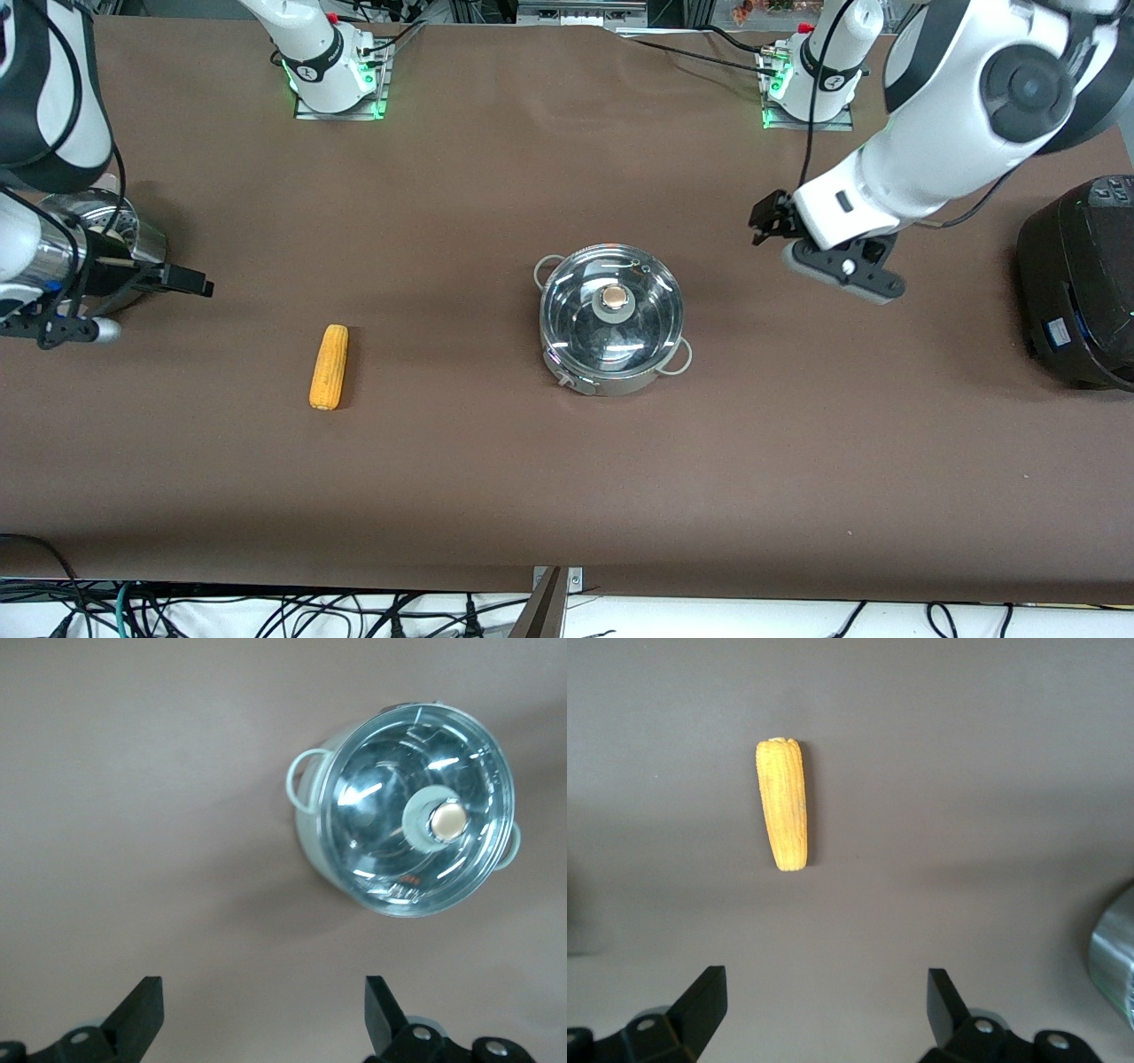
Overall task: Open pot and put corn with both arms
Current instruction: 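Reach the left gripper to the lid knob while the right gripper reaches the corn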
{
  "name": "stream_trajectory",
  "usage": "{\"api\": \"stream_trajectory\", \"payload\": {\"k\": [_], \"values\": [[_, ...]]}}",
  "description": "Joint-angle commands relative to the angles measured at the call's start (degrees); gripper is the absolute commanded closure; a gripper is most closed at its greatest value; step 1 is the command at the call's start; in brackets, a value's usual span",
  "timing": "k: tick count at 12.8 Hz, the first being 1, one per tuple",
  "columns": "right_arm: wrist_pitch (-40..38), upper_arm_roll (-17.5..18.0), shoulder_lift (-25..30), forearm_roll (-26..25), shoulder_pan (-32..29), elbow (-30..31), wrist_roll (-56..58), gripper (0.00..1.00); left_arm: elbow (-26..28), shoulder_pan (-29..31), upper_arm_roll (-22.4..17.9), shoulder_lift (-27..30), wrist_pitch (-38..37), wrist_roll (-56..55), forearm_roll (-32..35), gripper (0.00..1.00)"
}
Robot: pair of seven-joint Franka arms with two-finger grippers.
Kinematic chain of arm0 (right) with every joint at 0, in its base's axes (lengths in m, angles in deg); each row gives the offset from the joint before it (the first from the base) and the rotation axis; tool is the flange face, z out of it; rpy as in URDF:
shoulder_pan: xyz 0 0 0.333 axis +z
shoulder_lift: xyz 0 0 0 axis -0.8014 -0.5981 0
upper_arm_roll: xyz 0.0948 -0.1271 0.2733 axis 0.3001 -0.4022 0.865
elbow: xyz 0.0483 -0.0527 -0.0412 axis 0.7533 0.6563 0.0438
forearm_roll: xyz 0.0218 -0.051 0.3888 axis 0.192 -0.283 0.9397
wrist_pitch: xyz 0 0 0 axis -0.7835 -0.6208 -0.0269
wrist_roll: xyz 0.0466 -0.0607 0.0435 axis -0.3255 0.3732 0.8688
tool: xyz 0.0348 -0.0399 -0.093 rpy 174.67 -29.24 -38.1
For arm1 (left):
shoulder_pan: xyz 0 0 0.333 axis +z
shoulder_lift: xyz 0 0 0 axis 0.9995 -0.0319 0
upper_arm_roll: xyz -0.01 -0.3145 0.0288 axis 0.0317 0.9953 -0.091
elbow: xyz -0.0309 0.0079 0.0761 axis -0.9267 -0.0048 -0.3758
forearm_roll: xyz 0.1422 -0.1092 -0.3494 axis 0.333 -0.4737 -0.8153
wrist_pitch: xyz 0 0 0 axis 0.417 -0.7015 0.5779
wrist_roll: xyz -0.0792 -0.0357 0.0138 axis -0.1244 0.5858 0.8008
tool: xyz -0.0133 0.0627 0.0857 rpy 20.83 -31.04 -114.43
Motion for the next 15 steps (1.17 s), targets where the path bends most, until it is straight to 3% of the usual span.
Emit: {"api": "stream_trajectory", "payload": {"k": [1,3,6,9,12,15], "values": [[3.5,0.0,-3.2,0.9,1.9,-1.3,0.7,0.00,-7.5,-4.6,-0.5,-7.7,2.0,-7.3,-1.1,0.00],[8.0,0.0,-5.6,0.9,3.9,-1.0,0.7,0.00,-7.6,-9.3,-0.5,-10.6,8.1,-16.0,-0.5,0.00],[14.6,-0.1,-9.5,0.3,7.2,-0.6,-4.4,0.00,-7.6,-13.9,-0.8,-15.0,13.5,-19.3,-0.4,0.00],[19.2,-0.1,-12.3,0.3,8.2,0.1,-5.2,0.00,-7.1,-14.0,-0.5,-17.2,16.8,-19.5,4.2,0.00],[29.1,-0.1,-13.4,0.2,8.7,5.1,-4.7,0.00,-7.3,-14.0,-0.5,-20.3,16.9,-19.5,3.0,0.00],[34.0,-0.1,-15.5,0.2,8.7,6.7,-5.1,0.00,-7.5,-14.0,-0.4,-20.6,16.9,-19.5,2.9,0.00]]}}
